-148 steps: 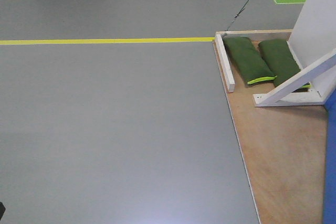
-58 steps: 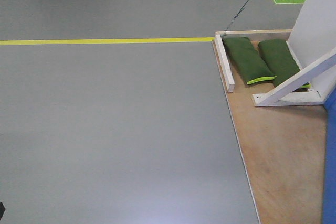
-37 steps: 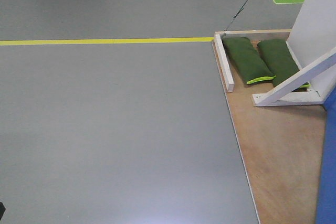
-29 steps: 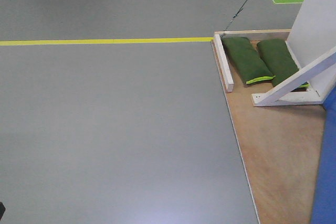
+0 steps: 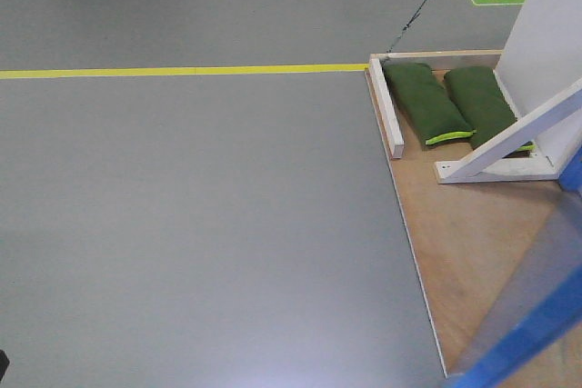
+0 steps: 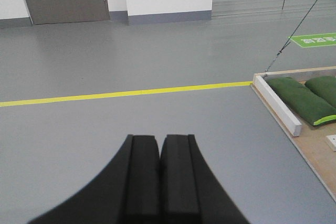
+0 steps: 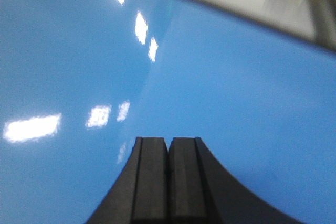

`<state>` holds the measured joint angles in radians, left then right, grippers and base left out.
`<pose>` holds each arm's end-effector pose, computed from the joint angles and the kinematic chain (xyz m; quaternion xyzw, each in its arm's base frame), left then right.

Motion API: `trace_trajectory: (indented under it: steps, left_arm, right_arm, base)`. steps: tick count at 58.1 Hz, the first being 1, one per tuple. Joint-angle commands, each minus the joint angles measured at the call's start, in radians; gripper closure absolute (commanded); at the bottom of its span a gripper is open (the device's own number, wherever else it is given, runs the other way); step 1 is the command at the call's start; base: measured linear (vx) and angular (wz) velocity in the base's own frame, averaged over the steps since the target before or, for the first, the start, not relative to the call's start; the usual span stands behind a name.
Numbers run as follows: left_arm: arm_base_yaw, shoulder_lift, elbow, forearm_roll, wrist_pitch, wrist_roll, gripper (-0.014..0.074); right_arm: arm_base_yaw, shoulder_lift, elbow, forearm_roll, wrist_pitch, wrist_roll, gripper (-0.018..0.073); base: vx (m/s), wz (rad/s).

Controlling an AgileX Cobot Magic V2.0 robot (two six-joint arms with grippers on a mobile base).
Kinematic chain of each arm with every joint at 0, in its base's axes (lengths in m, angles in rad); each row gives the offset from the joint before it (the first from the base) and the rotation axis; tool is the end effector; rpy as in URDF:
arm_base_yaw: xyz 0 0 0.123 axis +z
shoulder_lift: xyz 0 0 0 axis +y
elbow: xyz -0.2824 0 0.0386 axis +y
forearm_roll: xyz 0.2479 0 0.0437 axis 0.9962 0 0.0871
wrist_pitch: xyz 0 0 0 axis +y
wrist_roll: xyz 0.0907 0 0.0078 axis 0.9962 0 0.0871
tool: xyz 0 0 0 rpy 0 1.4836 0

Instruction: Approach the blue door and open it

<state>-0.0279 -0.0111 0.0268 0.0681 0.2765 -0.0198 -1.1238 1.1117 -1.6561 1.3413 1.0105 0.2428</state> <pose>0.0549 0.0002 0.1797 0.0227 0.7752 0.0128 0.6312 0.1318 -0.1012 0.5734 0.3922 0.5168 0.3743 0.6626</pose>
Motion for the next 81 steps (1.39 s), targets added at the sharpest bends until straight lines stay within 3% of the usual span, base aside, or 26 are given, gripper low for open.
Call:
trace_trajectory:
  steps: [1, 12, 19, 28, 46, 68, 81]
  left_arm:
    - [0.000, -0.014, -0.031, -0.003, -0.085, -0.007, 0.0524]
    - [0.000, -0.014, -0.031, -0.003, -0.085, -0.007, 0.0524]
    - [0.000, -0.014, -0.031, -0.003, -0.085, -0.007, 0.0524]
    - [0.000, -0.014, -0.031, -0.003, -0.085, -0.007, 0.0524]
    - [0.000, -0.014, -0.031, -0.003, -0.085, -0.007, 0.0524]
    - [0.000, -0.014, -0.031, -0.003, -0.085, -0.007, 0.0524]
    - [0.000, -0.014, -0.031, -0.003, -0.085, -0.007, 0.0524]
  right_arm:
    - [0.120, -0.032, -0.025, 0.066, 0.113, -0.020, 0.0551]
    - [0.285, -0.008, -0.025, -0.100, -0.127, -0.021, 0.0551]
    - [0.330, 0.012, -0.025, -0.167, -0.235, -0.021, 0.0551]
    - [0.387, 0.070, -0.025, -0.170, -0.247, -0.024, 0.0551]
    - [0.592, 0.136, -0.025, -0.172, -0.337, -0.024, 0.0551]
    - [0.871, 0.170, -0.025, -0.168, -0.329, -0.024, 0.0551]
    - [0.902, 0.265, -0.025, -0.172, -0.334, -0.024, 0.0551]
  base:
    - [0.00, 0.00]
    - [0.00, 0.01]
    - [0.00, 0.01]
    - [0.00, 0.00]
    - [0.00, 0.00]
    - [0.00, 0.00]
    - [0.00, 0.00]
